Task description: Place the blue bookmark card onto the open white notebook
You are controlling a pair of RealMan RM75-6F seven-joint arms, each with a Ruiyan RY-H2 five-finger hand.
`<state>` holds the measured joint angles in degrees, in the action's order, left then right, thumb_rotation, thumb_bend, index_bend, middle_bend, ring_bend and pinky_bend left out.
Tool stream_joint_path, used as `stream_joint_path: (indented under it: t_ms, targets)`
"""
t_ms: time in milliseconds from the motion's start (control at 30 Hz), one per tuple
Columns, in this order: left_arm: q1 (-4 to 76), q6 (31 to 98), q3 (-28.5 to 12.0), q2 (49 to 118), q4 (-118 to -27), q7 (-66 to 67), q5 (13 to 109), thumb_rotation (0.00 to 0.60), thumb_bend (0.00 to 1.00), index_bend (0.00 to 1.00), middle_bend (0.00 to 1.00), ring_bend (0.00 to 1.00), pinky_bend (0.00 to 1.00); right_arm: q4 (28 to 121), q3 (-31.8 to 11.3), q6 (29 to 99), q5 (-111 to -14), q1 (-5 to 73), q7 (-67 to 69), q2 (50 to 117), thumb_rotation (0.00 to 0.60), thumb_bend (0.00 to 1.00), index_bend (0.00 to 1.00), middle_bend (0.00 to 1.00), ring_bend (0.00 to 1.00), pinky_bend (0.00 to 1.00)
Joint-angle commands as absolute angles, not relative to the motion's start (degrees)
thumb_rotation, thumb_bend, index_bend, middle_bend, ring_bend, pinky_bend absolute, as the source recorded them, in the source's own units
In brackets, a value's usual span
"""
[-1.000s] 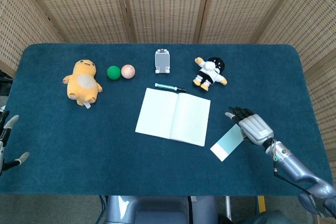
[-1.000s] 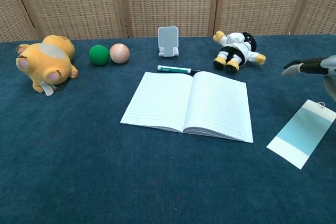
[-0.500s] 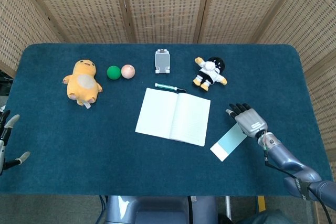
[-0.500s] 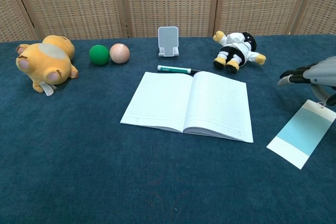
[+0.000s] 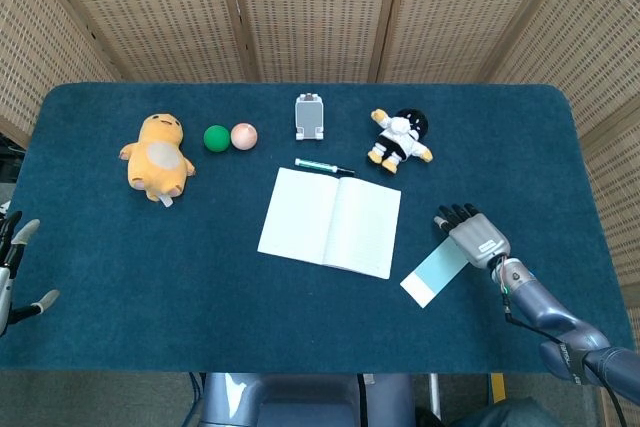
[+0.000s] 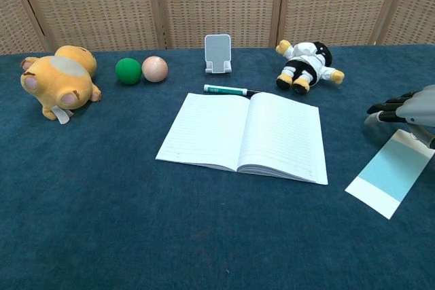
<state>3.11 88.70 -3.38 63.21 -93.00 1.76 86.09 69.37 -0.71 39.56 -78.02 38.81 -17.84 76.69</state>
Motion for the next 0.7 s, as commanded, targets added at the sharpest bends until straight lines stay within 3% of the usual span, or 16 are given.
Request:
stream_joint_path:
  t_ms: [33, 700]
  targets:
    - [3.08, 88.84, -3.36, 63.15, -93.00, 1.44, 86.26, 0.600, 0.00, 0.00, 0.00, 0.00, 0.00, 68.30, 0.14, 39.06, -77.28, 38.39, -18.67, 76.81, 0.600, 1.00, 0.04, 0.00, 0.00, 0.09]
    - [3.09, 88.80, -3.06, 63.50, -93.15, 2.39, 86.62, 0.600, 0.00, 0.00, 0.00, 0.00, 0.00, 68.03, 3.99, 39.73, -76.33, 35.35, -21.21, 72.67, 0.600, 1.00, 0.18, 0.09, 0.00, 0.09]
